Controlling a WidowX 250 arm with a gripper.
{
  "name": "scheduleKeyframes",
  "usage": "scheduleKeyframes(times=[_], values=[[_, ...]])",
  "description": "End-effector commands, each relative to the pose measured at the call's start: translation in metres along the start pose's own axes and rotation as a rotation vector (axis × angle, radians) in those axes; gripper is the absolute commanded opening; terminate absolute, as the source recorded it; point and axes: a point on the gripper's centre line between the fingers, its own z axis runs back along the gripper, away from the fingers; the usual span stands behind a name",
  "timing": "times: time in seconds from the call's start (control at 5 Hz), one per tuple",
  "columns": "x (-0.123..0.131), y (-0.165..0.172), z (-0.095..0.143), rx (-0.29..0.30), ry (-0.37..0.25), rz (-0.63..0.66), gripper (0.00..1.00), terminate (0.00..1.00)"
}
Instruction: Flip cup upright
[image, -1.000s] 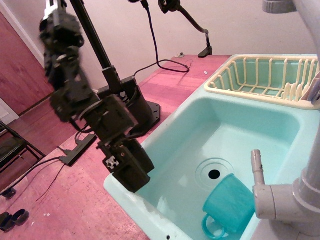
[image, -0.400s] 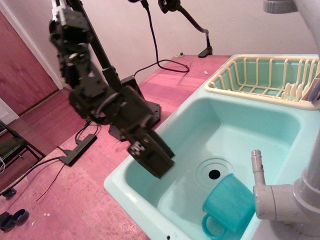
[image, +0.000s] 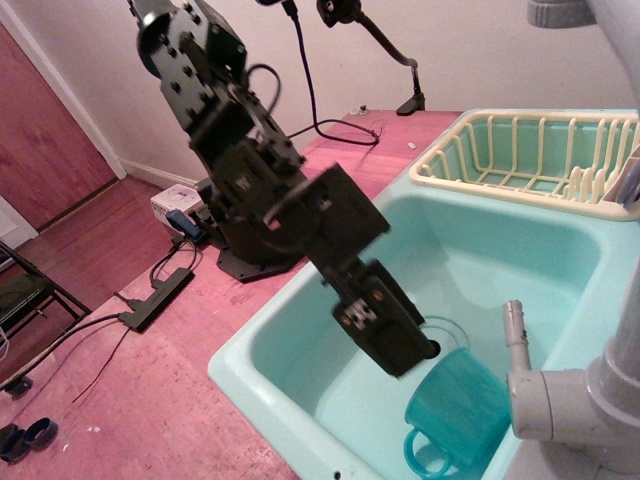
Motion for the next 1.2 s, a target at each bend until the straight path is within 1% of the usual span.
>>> scheduleKeyframes(times=[0.0,0.2,0.4,0.6,0.8,1.0], values=[[0.009,-0.024,-0.015,-0.057,0.013,-0.02,1.0,0.0],[0.003,-0.029,-0.029,-0.058,0.051,-0.035,1.0,0.0],[-0.002,-0.033,-0.035,-0.045,0.079,-0.031,0.0,0.0],[0.002,-0.031,-0.028,-0.014,0.13,-0.074,0.0,0.0],[0.008,-0.022,-0.006,0.052,0.178,-0.124,0.0,0.0],[0.017,-0.013,0.022,0.174,0.293,-0.186,0.0,0.0]])
